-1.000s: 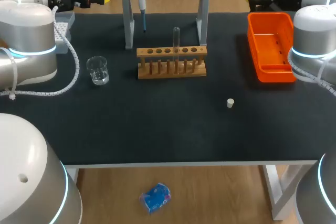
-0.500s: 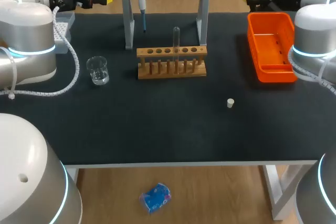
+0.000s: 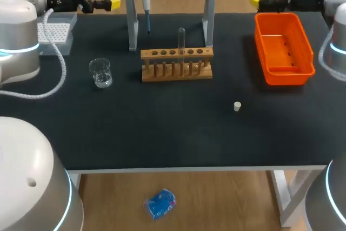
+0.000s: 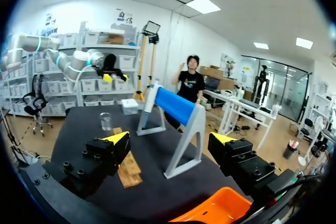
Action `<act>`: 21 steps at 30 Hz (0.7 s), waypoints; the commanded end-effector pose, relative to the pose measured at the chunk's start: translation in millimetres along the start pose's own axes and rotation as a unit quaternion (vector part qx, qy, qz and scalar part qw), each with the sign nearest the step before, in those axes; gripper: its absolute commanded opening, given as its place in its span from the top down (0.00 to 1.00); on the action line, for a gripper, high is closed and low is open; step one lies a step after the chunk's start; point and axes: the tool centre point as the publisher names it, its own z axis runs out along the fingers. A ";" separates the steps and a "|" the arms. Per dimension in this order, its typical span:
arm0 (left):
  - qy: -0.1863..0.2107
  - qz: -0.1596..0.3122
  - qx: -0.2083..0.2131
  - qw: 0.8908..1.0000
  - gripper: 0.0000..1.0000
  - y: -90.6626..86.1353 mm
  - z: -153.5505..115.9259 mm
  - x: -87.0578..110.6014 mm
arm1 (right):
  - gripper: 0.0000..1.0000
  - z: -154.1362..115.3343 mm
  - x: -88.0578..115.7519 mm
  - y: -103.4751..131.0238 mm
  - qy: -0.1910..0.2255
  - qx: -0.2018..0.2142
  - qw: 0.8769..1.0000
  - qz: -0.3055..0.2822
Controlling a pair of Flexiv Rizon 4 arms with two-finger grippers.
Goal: Invert the test tube, pick up the pipette, mount the tip to pipette, aspirate from beaker and dispense into the tube, eject the tip, return the pipette, and cap with the stopper.
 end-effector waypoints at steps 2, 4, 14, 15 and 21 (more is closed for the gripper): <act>0.069 0.015 -0.003 0.998 0.00 -9.6 -8.5 9.7 | 0.00 -27.2 15.5 11.3 0.050 -0.017 0.999 -0.004; 0.083 0.022 -0.010 0.996 0.00 -9.6 -9.5 17.5 | 0.00 -33.2 23.4 15.3 0.068 -0.022 0.997 -0.005; 0.103 0.044 -0.034 0.993 0.00 -10.4 -10.0 29.8 | 0.00 -38.9 28.4 19.1 0.081 -0.019 0.996 -0.012; 0.103 0.044 -0.034 0.993 0.00 -10.4 -10.0 29.8 | 0.00 -38.9 28.4 19.1 0.081 -0.019 0.996 -0.012; 0.100 0.046 -0.038 0.993 0.00 -12.8 -12.0 32.3 | 0.00 -38.2 30.8 19.0 0.091 -0.023 0.996 -0.008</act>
